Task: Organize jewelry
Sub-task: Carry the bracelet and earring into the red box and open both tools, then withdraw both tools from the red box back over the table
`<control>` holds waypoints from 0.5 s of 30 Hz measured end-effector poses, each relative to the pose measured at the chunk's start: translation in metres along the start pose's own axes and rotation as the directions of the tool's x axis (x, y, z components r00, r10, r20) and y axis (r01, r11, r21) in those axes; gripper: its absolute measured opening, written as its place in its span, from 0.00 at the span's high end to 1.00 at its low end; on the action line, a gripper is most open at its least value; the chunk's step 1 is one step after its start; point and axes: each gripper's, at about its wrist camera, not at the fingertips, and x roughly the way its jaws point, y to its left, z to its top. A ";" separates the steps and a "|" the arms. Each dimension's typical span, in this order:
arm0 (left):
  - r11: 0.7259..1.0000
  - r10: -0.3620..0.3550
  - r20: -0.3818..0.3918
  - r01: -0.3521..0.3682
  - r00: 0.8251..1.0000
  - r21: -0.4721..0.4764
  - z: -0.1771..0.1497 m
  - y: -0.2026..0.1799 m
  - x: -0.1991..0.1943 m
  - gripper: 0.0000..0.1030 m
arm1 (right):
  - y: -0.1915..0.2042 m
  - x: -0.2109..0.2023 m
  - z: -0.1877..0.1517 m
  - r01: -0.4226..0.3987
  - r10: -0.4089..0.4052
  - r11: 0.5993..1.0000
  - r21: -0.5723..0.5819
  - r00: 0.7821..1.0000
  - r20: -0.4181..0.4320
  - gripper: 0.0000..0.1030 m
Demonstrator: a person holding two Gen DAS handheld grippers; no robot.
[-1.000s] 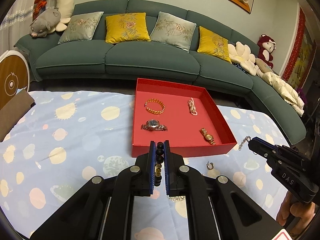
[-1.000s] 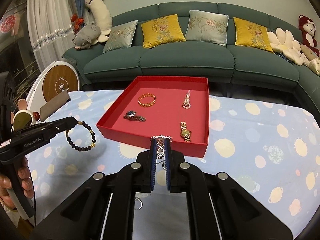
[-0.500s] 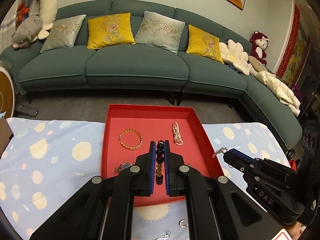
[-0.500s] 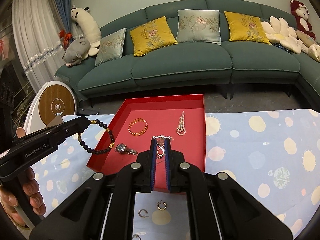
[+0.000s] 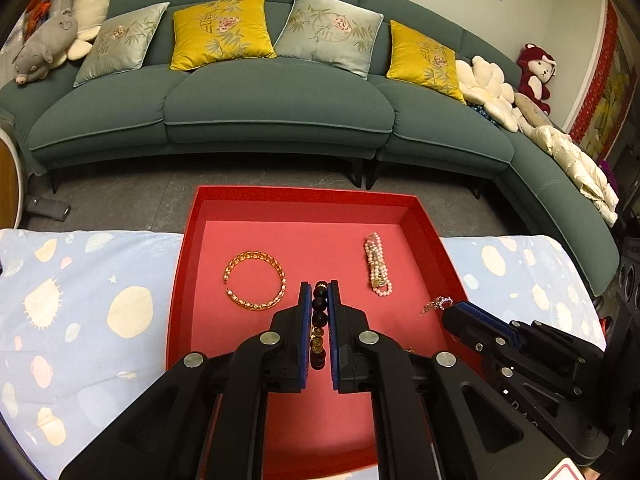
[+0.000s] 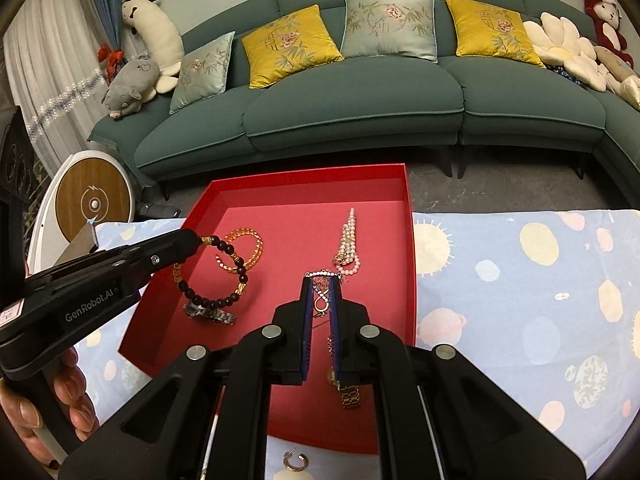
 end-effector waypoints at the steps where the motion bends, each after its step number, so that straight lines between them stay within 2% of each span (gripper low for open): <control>1: 1.000 0.002 -0.001 -0.002 1.000 -0.005 -0.001 0.001 0.003 0.95 | -0.001 0.003 0.000 0.004 -0.004 1.000 0.001 1.000 -0.004 0.93; 9: 0.998 0.019 -0.017 -0.020 1.000 -0.057 -0.003 0.015 0.015 0.91 | -0.007 0.019 0.003 0.020 -0.020 1.000 -0.018 1.000 -0.015 0.93; 15: 0.994 0.015 -0.001 -0.015 1.000 -0.107 -0.003 0.028 0.007 0.90 | -0.008 0.020 0.004 0.011 -0.011 1.000 -0.020 1.000 -0.004 0.89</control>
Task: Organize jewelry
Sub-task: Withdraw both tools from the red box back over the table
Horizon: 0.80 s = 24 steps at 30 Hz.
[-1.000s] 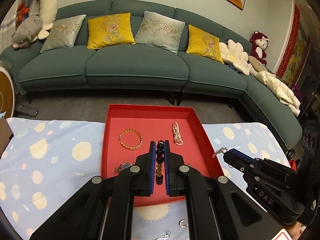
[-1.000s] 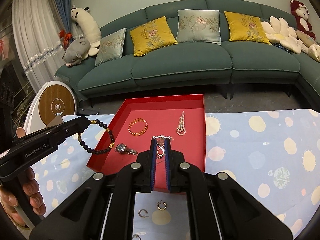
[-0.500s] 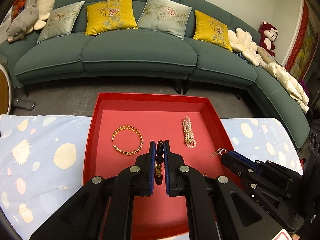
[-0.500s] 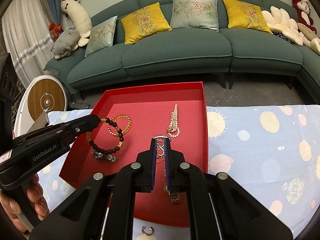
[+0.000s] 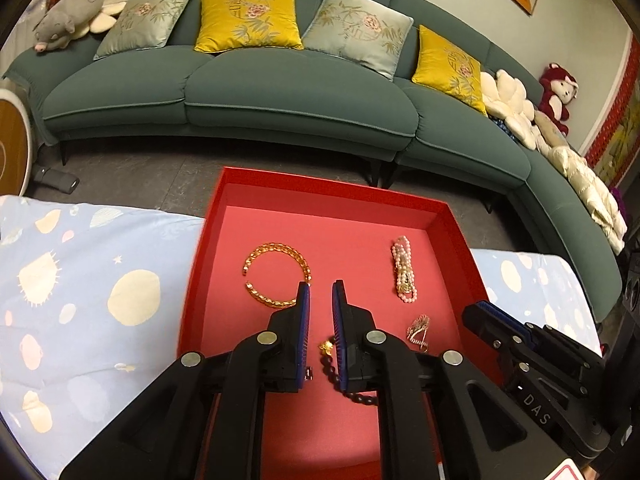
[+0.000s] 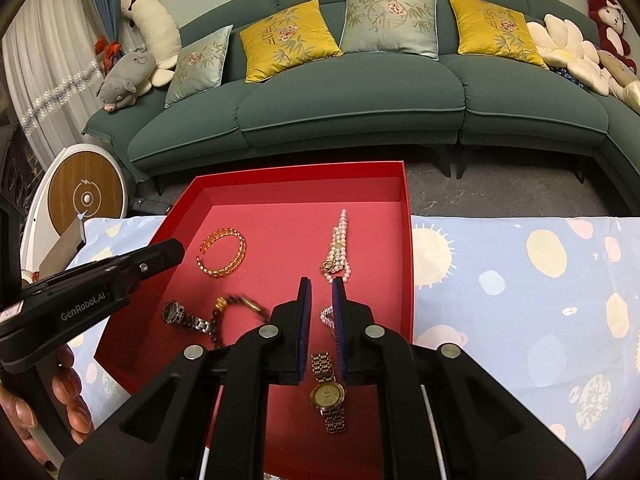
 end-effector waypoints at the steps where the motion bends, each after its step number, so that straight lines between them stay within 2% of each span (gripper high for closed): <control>1: 1.000 -0.002 0.005 0.002 1.000 -0.008 0.000 0.002 -0.003 0.90 | 0.000 -0.002 0.001 -0.002 0.002 1.000 0.002 1.000 0.007 0.89; 8: 1.000 0.015 0.067 -0.016 0.998 0.008 -0.008 0.007 -0.053 0.90 | -0.001 -0.055 0.005 -0.019 0.018 1.000 0.008 0.995 0.095 0.89; 12: 1.000 0.007 0.081 -0.007 0.997 -0.002 -0.021 0.009 -0.092 0.90 | 0.001 -0.105 -0.005 -0.043 0.041 0.999 0.015 0.991 0.124 0.81; 16: 0.999 0.045 0.096 -0.047 0.994 0.022 -0.047 0.006 -0.127 0.90 | 0.005 -0.147 -0.026 -0.058 0.056 0.998 0.011 0.988 0.141 0.79; 21: 0.996 0.068 0.076 -0.073 0.995 0.058 -0.083 0.001 -0.148 0.89 | 0.015 -0.174 -0.066 -0.070 0.067 0.997 0.022 0.991 0.118 0.79; 23: 0.996 0.065 0.058 -0.069 0.996 0.055 -0.099 0.002 -0.149 0.87 | 0.019 -0.178 -0.080 -0.074 0.072 0.997 0.023 0.992 0.100 0.79; 24: 0.997 0.058 0.047 -0.060 0.997 0.050 -0.106 0.004 -0.148 0.82 | 0.022 -0.180 -0.087 -0.072 0.070 0.997 0.020 0.993 0.093 0.79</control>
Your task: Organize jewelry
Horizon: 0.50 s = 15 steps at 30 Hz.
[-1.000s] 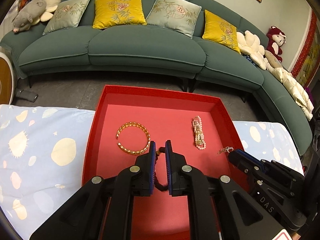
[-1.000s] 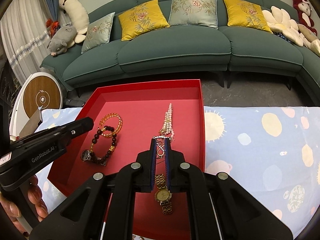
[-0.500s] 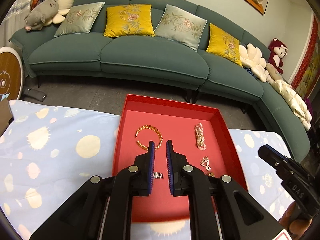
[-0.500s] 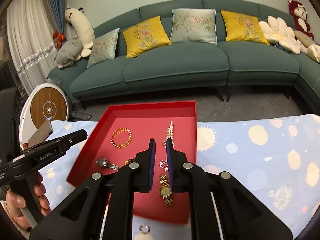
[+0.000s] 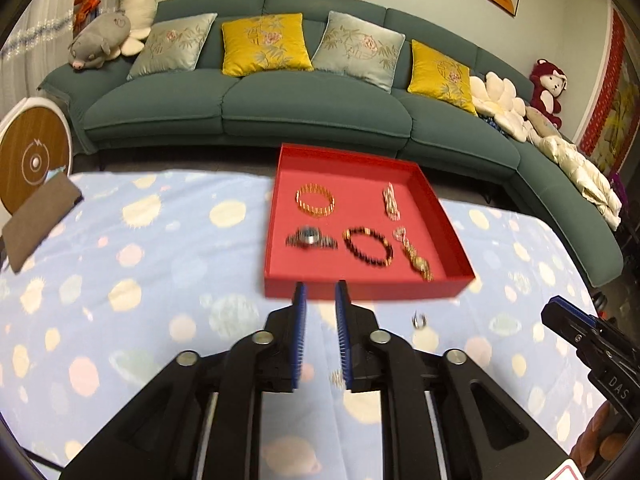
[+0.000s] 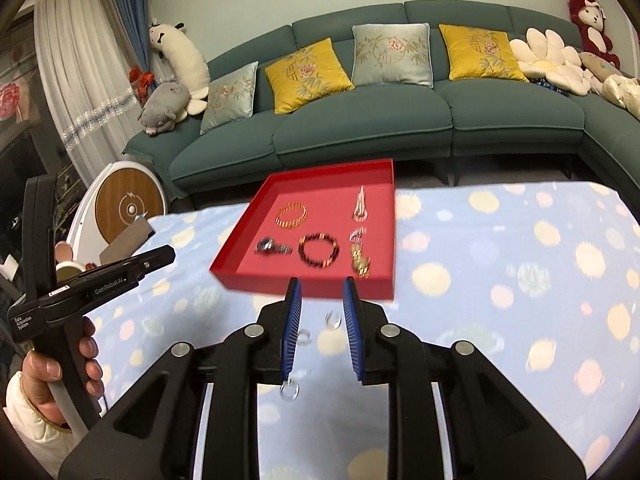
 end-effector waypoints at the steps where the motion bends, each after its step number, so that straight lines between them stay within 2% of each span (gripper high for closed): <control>1: 1.000 -0.011 -0.013 0.011 1.000 -0.003 -0.008 0.000 0.003 0.75 | 0.003 -0.001 -0.006 0.004 -0.004 1.000 -0.005 1.000 -0.006 0.79; 4: 1.000 -0.011 -0.041 0.012 0.999 0.005 -0.029 -0.003 0.014 0.58 | 0.008 0.000 -0.019 0.010 -0.010 1.000 -0.022 1.000 -0.025 0.79; 8: 0.997 -0.004 -0.090 0.010 0.996 0.070 -0.044 -0.017 0.039 0.57 | 0.007 0.009 -0.027 0.018 -0.020 0.999 -0.038 0.999 -0.050 0.79; 15: 0.994 -0.026 -0.157 0.043 0.987 0.104 -0.060 -0.035 0.078 0.57 | -0.002 0.026 -0.039 0.044 -0.049 0.998 -0.054 0.994 -0.097 0.79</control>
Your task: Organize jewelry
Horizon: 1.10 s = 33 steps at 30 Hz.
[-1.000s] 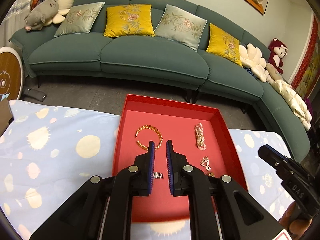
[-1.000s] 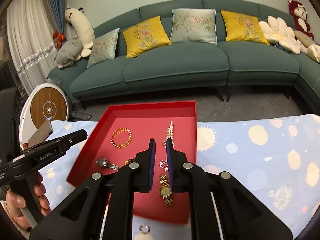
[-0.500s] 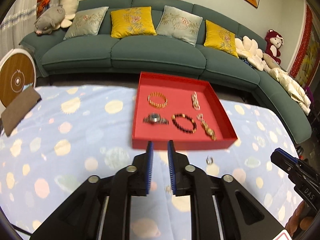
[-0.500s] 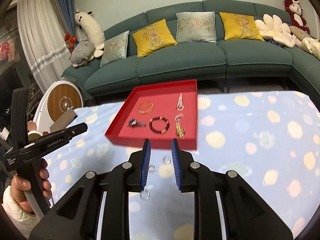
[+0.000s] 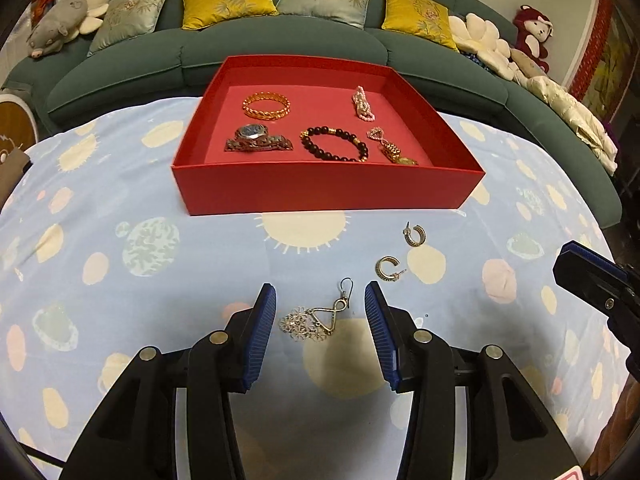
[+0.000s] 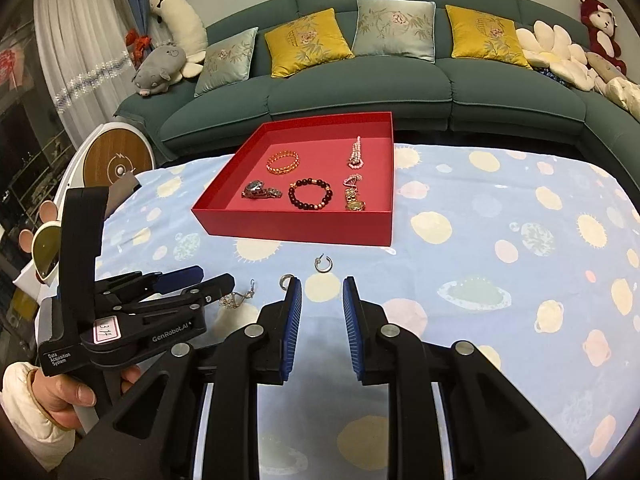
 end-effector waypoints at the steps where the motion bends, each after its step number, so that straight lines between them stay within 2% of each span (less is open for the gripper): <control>1: 1.000 0.004 -0.002 -0.004 1.000 0.013 0.000 -0.003 0.004 0.57 | -0.001 0.003 -0.002 0.000 0.000 1.000 -0.002 1.000 -0.009 0.79; 5: 0.999 0.002 -0.014 -0.002 1.000 0.054 -0.003 -0.013 0.017 0.57 | 0.000 0.010 -0.007 -0.001 0.000 1.000 -0.023 0.999 -0.032 0.79; 6: 0.998 0.002 -0.024 -0.001 1.000 0.064 -0.004 -0.014 0.020 0.60 | 0.000 0.011 -0.007 -0.001 0.000 1.000 -0.027 0.999 -0.036 0.79; 8: 0.996 0.024 -0.006 -0.023 1.000 0.090 -0.007 -0.018 0.021 0.69 | 0.000 0.013 -0.008 -0.002 0.001 1.000 -0.031 0.999 -0.046 0.79; 10: 0.994 0.021 -0.006 -0.021 1.000 0.104 -0.007 -0.019 0.020 0.84 | 0.000 0.015 -0.010 -0.004 0.002 1.000 -0.030 0.999 -0.052 0.79; 12: 0.996 -0.017 -0.021 0.019 1.000 0.088 -0.005 -0.017 0.020 0.96 | 0.000 0.016 -0.010 -0.006 0.004 0.999 -0.032 0.998 -0.056 0.79; 15: 0.997 -0.028 -0.016 0.029 0.999 0.077 -0.003 -0.014 0.017 0.96 | 0.002 0.017 -0.013 -0.012 0.010 0.999 -0.035 0.998 -0.065 0.79; 17: 0.997 -0.035 -0.004 0.035 0.999 0.074 -0.001 -0.012 0.011 1.00 | 0.005 0.018 -0.016 -0.022 0.019 0.999 -0.043 0.997 -0.077 0.79; 27: 0.996 -0.081 0.101 0.084 0.992 -0.028 0.016 0.023 -0.043 1.00 | 0.039 0.039 -0.038 -0.092 0.072 0.988 -0.122 0.984 -0.164 0.79; 33: 0.993 -0.086 0.094 0.093 0.992 -0.073 0.021 0.036 -0.045 1.00 | 0.052 0.055 -0.045 -0.092 0.061 0.984 -0.155 0.979 -0.193 0.79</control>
